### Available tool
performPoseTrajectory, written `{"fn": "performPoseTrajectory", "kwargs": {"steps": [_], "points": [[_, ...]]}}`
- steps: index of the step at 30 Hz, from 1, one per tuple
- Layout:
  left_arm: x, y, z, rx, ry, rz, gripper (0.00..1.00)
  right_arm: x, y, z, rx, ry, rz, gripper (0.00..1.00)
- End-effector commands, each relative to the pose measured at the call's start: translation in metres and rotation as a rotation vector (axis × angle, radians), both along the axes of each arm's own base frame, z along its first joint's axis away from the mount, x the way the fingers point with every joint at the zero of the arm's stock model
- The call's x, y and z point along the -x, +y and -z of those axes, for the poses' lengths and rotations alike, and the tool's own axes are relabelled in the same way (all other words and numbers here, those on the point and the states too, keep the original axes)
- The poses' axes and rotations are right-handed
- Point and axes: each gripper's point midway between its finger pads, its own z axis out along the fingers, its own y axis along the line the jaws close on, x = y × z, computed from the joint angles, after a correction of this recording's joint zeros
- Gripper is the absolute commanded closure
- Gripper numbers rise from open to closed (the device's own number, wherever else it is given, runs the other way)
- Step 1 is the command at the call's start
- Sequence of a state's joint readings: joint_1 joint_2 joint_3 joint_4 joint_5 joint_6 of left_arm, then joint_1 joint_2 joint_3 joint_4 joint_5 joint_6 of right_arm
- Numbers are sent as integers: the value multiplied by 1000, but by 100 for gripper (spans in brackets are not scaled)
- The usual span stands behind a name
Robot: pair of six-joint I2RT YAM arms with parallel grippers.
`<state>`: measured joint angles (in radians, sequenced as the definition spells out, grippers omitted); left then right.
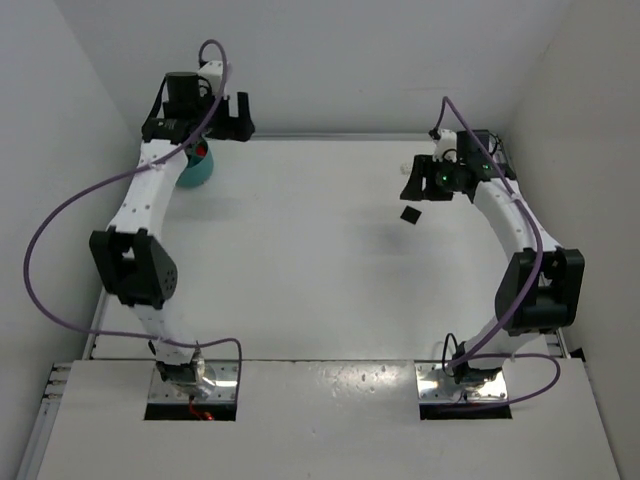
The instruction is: Sort the legos into containers by color
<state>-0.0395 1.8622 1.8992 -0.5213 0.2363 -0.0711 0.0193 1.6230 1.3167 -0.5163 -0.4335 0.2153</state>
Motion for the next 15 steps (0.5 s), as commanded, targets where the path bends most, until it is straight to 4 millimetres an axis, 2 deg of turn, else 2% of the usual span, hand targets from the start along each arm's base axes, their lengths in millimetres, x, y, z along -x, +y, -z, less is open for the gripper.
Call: {"fn": "performPoseTrajectory", "kwargs": {"steps": [1,2,3,5,6,7,8,10,12,13,14,15], "points": [[53,-49,-76,42,-189,193,0,0,-50,33,299,10,-17,39],[67,-56,-78,67,-184,191,0,-5,-60,42,325,23,10,39],[72,-56,-76,85,-174,184,0,-14,-68,42,356,18,54,36],[88,-67,-81,125,-167,199,0,-37,-76,43,376,-22,120,36],[91,-67,-70,124,-149,198,0,-48,-80,40,383,-40,153,36],[96,-72,-71,126,-154,211,0,-55,-79,54,395,-28,122,36],[102,-70,-71,106,-164,219,0,-68,-79,50,400,-60,105,36],[110,-70,-70,94,-172,241,0,-81,-77,56,432,-83,24,36],[117,-63,-70,70,-185,239,0,-91,-74,70,439,-54,-44,36],[115,-59,-69,60,-186,214,0,-99,-73,64,432,-61,-48,37],[114,-49,-67,49,-184,177,0,-96,-72,80,430,-9,-60,37],[108,-33,-66,36,-182,99,0,-98,-72,82,430,-7,-60,39]]}}
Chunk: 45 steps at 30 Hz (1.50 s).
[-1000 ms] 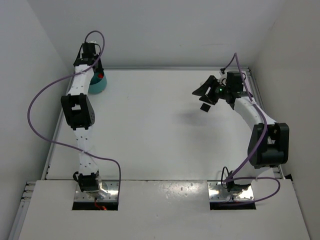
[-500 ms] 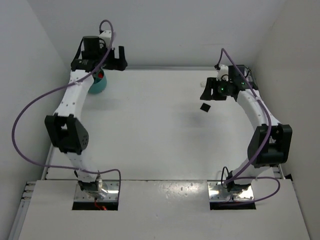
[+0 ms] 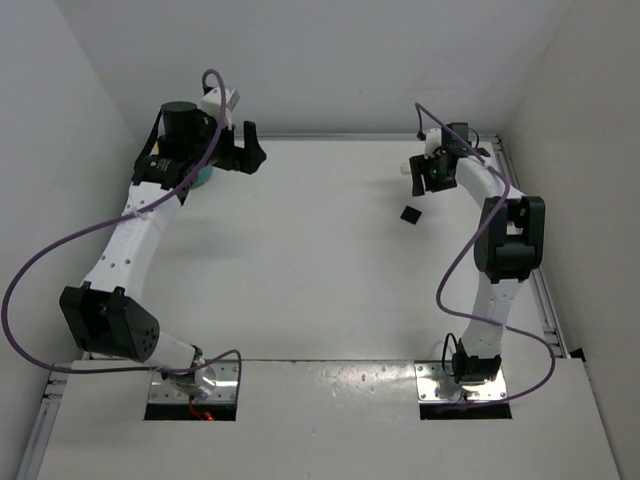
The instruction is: Sort the legos into containers by color
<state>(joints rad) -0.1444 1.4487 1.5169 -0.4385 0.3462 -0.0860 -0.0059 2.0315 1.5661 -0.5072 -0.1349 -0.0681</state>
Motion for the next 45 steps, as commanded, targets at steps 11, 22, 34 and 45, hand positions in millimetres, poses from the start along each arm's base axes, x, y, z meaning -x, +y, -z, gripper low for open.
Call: {"fn": "performPoseTrajectory", "kwargs": {"steps": [11,22,34,45], "points": [[-71,148,21,-125,22,-444,16,38,39,-32,-155,-44,-147,41],[-155,252,72,-219,136,-598,47,75,56,-52,-234,-29,-160,42],[-181,285,123,-224,191,-636,52,87,56,-48,-255,14,-109,44],[-155,255,119,-176,203,-437,45,89,60,-44,-281,22,-105,45]]}}
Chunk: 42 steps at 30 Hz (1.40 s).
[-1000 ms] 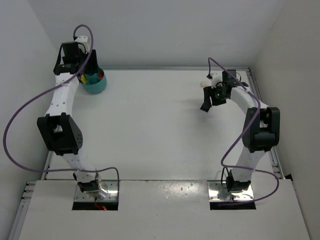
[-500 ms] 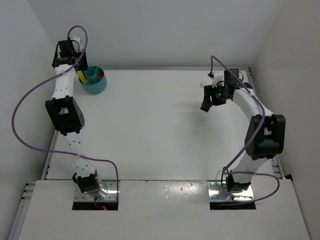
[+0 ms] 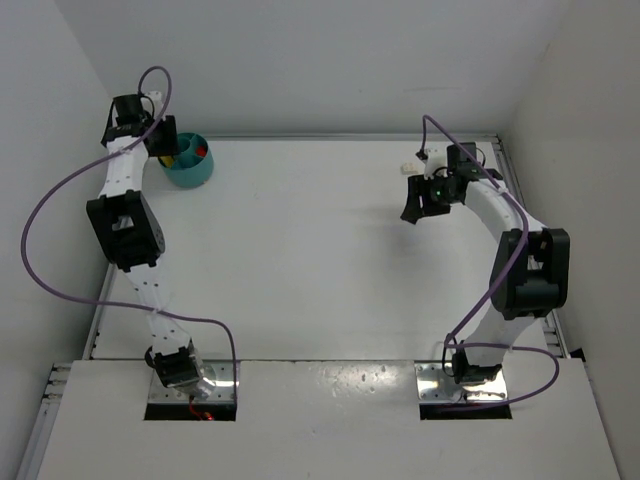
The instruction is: Sort the legos into containers by color
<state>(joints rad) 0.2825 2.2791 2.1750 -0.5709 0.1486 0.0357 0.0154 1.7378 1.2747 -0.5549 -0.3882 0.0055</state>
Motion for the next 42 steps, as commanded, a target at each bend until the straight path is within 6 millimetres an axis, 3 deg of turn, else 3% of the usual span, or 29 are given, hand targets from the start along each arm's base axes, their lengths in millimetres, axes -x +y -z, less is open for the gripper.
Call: {"fn": "performPoseTrajectory", "kwargs": {"steps": [1,8,16,18,21,23,26,28,29,31,32,34,35,36,37,39,41,42], "points": [[19,-26,-48,17,-82,150,42,0,5,-11,-31,-36,-3,45],[56,-62,-63,107,-92,267,24,1,9,-13,-53,-31,-8,45],[59,-73,-54,195,-78,273,21,-1,10,-17,-61,-29,-13,45],[62,-75,-55,222,-97,313,16,-3,7,-25,-43,-45,-13,45],[73,-80,-68,220,-162,337,7,-15,-5,-59,34,-165,-4,45],[78,-69,-72,166,-173,239,4,-23,-16,-83,112,-242,-22,43],[84,-70,-80,157,-215,224,0,-31,-28,-104,187,-295,-66,41],[90,-79,-85,165,-251,263,0,-39,-37,-106,221,-301,-74,40],[96,-95,-91,133,-282,319,0,-40,-40,-106,249,-308,-86,40],[103,-109,-100,91,-310,347,0,-38,-45,-103,290,-322,-117,40],[108,-117,-112,64,-329,341,0,-46,-46,-109,294,-376,-91,40],[111,-122,-123,69,-349,333,0,-40,-54,-97,322,-382,-41,38],[113,-130,-127,81,-357,351,0,-44,-57,-113,315,-450,19,35],[114,-133,-128,101,-357,354,0,-40,-60,-104,326,-438,43,24],[111,-137,-130,117,-359,355,0,-39,-57,-108,318,-453,22,18],[103,-141,-125,198,-345,324,0,-28,-49,-98,315,-412,-92,14],[94,-146,-113,252,-312,305,0,-24,-44,-94,288,-347,-119,9],[88,-143,-112,251,-326,287,0,-23,-37,-82,234,-285,-111,6]]}}
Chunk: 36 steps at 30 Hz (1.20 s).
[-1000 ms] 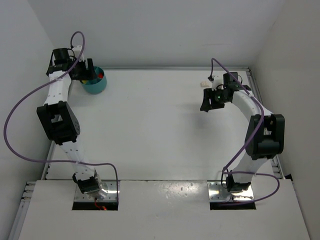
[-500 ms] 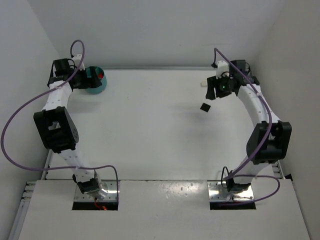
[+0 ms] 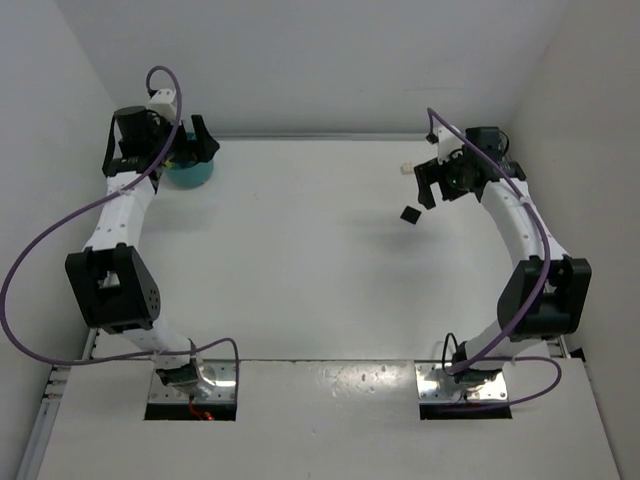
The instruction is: Sort the legos into containers by color
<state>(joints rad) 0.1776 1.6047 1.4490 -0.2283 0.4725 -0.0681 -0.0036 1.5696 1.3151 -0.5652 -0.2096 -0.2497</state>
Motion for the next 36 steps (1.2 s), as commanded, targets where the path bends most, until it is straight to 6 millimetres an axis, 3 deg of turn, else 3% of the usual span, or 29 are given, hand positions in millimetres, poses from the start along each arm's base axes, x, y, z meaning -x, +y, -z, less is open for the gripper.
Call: {"fn": "performPoseTrajectory", "kwargs": {"steps": [1,4,6,8,11,18,36], "points": [[-21,1,8,76,12,-37,0,-7,11,-6,-61,39,-29,2],[-34,-1,24,66,36,-51,0,-6,12,12,-77,141,-7,1],[-41,-1,37,87,60,-59,0,-8,12,10,-77,143,-7,1],[-48,6,49,98,85,-74,0,-14,8,16,-59,145,7,1],[-54,12,45,105,71,-87,0,-19,4,19,-35,147,14,1],[-67,39,79,107,125,-129,0,-29,-2,25,6,149,11,1],[-79,70,105,80,163,-186,0,-48,-8,34,34,154,21,1]]}}
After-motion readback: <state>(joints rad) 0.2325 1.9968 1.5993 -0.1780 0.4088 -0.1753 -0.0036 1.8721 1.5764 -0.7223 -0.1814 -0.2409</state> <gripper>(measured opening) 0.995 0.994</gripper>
